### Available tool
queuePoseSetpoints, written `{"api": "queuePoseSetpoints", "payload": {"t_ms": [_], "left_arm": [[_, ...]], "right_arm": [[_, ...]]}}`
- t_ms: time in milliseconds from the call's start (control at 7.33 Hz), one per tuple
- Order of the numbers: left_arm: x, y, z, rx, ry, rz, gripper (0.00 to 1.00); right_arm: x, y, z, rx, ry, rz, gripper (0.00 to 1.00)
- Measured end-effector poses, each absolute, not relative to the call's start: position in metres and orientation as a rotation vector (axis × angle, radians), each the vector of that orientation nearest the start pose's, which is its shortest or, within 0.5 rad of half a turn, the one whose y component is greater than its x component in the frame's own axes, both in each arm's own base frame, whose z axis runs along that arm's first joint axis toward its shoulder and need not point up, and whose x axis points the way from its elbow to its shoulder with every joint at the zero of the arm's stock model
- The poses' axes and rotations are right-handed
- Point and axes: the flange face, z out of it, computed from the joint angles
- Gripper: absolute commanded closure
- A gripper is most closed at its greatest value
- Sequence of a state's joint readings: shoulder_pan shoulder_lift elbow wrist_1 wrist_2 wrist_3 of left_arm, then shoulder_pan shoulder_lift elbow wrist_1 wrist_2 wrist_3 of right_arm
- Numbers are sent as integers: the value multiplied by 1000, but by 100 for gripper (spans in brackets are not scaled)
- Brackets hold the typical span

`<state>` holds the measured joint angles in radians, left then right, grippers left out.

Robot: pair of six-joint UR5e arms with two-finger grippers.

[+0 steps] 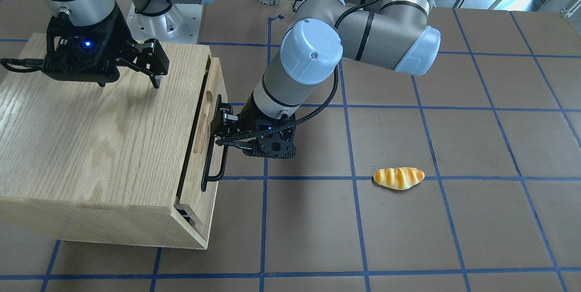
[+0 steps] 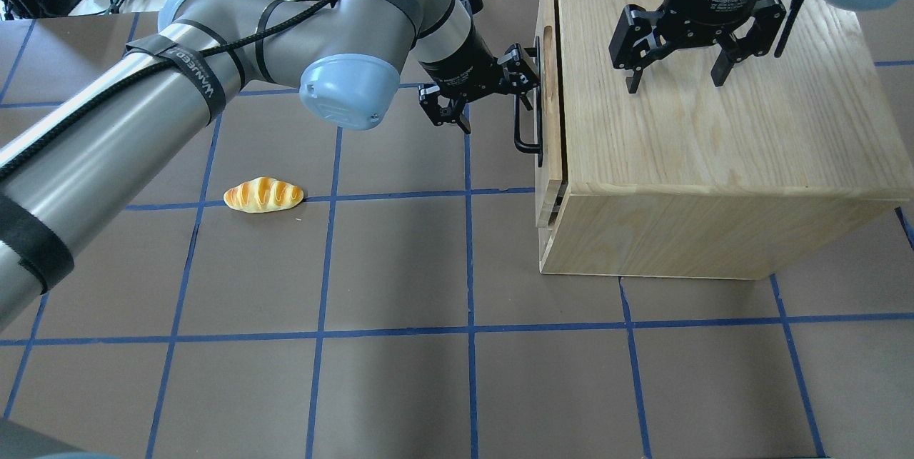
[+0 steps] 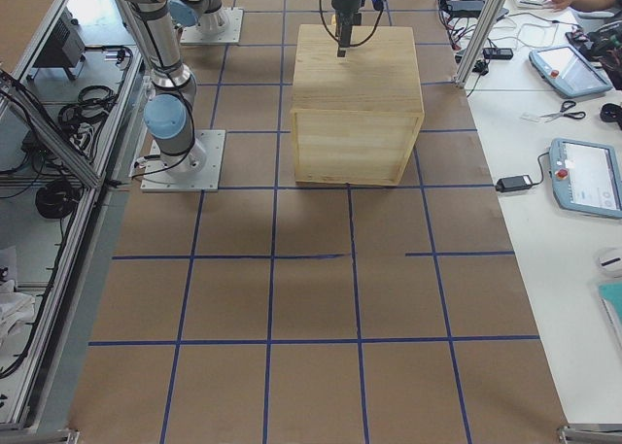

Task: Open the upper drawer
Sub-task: 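Pull the handle with the left gripper, sliding the drawer out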

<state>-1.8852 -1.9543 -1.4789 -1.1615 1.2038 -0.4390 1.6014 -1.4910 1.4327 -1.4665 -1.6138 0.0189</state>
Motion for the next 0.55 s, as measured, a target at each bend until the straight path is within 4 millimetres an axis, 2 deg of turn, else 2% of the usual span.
{"api": "queuePoseSetpoints", "payload": {"t_ms": [545], "left_arm": [[-353,-556,361,-86,3475,17,0]], "right_arm": [[145,-516,505,-20,3185,72,0]]}}
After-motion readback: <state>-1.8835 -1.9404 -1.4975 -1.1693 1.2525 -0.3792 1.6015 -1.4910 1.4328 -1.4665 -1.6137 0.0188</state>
